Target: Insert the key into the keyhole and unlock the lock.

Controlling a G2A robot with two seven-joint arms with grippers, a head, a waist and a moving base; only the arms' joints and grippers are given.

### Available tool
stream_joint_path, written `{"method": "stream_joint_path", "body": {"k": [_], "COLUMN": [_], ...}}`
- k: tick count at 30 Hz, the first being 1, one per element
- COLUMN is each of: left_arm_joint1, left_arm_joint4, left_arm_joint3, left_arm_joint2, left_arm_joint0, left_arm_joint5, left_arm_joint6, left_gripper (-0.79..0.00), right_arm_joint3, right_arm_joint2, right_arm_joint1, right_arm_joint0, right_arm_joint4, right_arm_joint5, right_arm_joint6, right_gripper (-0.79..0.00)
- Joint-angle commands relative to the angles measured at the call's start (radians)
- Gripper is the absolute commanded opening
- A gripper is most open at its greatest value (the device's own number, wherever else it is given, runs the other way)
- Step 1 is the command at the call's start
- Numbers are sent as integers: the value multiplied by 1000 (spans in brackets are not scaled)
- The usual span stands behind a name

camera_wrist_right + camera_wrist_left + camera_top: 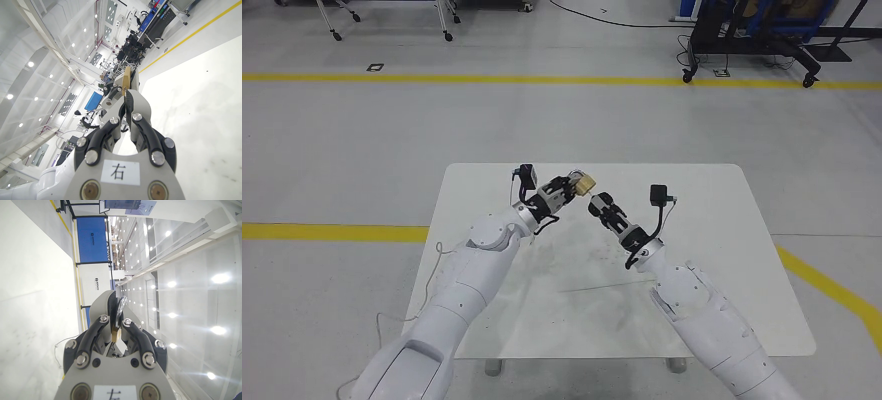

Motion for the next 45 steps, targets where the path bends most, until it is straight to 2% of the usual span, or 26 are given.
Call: {"method": "stream_joint_path", "body": {"k": [1,12,13,14,15,24,30,32,34,37,40,41,42,45], "left_arm_joint1": [0,-3,-3,-3,-4,-6,-3,-3,-3,-4,-6,-6,-6,-6], "left_arm_joint4": [23,84,84,80,73,-17,-34,-37,-40,-44,-40,-38,-35,-24], "left_arm_joint3": [0,-6,-7,-6,-6,3,4,1,-1,1,4,4,4,2], "left_arm_joint2": [4,17,17,15,13,-22,-44,-48,-51,-53,-49,-48,-47,-45], "left_arm_joint0": [-2,1,1,2,3,0,-1,1,3,3,2,1,1,0], "left_arm_joint5": [-4,-15,-14,-14,-11,12,-9,-21,-29,-24,-23,-26,-30,-49], "left_arm_joint6": [5,24,23,22,20,-16,-19,-20,-22,-28,-30,-32,-37,-63], "left_gripper": [-785,-785,-785,-785,-785,-785,-785,-785,-785,-785,-785,-785,-785,-785], "right_arm_joint3": [1,11,14,17,20,21,21,-1,-8,9,24,30,36,54], "right_arm_joint2": [1,-1,-1,-2,-3,-4,-4,0,13,33,43,45,49,56], "right_arm_joint1": [-2,-15,-17,-18,-20,-20,-20,-23,-23,-19,-19,-20,-20,-22], "right_arm_joint0": [2,13,14,15,16,16,16,0,-10,-8,-2,0,3,12], "right_arm_joint4": [-4,-52,-56,-61,-66,-67,-67,26,161,302,412,447,472,542], "right_arm_joint5": [5,13,10,7,5,4,4,-34,-81,-93,-69,-60,-54,-37], "right_arm_joint6": [3,-37,-44,-52,-57,-58,-58,-17,80,222,318,341,359,409], "right_gripper": [-785,-785,-751,-477,0,0,0,0,0,0,-117,-320,-406,-449]}}
